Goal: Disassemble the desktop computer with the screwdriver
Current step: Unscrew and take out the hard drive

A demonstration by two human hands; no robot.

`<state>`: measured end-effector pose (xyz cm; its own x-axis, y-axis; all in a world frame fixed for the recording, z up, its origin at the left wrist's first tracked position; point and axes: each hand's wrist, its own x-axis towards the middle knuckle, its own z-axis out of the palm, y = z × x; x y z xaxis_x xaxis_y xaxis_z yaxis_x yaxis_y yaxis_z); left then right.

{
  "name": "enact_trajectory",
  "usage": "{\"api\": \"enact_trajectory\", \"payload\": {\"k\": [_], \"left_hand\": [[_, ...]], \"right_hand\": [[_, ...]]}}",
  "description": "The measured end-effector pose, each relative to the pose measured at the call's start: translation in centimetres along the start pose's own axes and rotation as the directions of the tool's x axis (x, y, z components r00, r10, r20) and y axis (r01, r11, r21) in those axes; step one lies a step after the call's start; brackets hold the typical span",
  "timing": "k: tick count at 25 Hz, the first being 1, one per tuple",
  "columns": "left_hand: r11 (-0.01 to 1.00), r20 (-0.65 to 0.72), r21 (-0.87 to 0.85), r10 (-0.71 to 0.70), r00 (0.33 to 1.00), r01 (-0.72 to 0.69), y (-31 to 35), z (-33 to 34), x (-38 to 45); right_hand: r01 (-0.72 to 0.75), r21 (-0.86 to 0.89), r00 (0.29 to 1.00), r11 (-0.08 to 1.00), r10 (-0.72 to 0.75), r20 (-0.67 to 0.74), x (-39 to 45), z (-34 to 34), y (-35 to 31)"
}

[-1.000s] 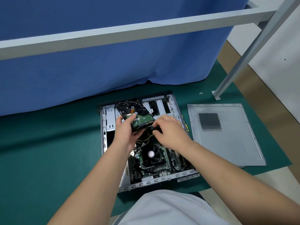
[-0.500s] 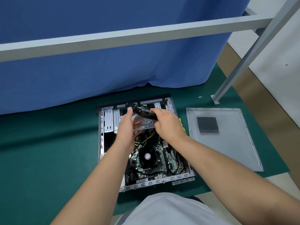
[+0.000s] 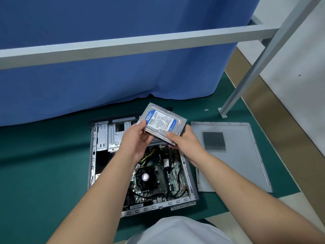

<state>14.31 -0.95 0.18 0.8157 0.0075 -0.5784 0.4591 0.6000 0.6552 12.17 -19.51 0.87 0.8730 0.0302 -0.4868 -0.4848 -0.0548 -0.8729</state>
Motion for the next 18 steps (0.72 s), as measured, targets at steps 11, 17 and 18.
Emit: {"api": "enact_trajectory", "payload": {"k": [11, 17, 18], "left_hand": [[0.955, 0.079, 0.296, -0.011, 0.997, -0.013, -1.5, 7.2, 3.0], [0.482, 0.122, 0.84, 0.28, 0.952, -0.249, -0.7, 10.0, 9.0], [0.238, 0.201, 0.924, 0.367, 0.908, -0.3, -0.4, 9.7, 10.3]], "right_hand": [[0.211, -0.886, 0.973, 0.412, -0.178, 0.148, 3.5, -6.5, -3.5], [0.045, -0.816, 0.999, 0.577, -0.043, 0.024, 9.6, -11.1, -5.2], [0.004, -0.823, 1.0, 0.567, -0.007, 0.0, 11.0, -11.9, -5.3]]}}
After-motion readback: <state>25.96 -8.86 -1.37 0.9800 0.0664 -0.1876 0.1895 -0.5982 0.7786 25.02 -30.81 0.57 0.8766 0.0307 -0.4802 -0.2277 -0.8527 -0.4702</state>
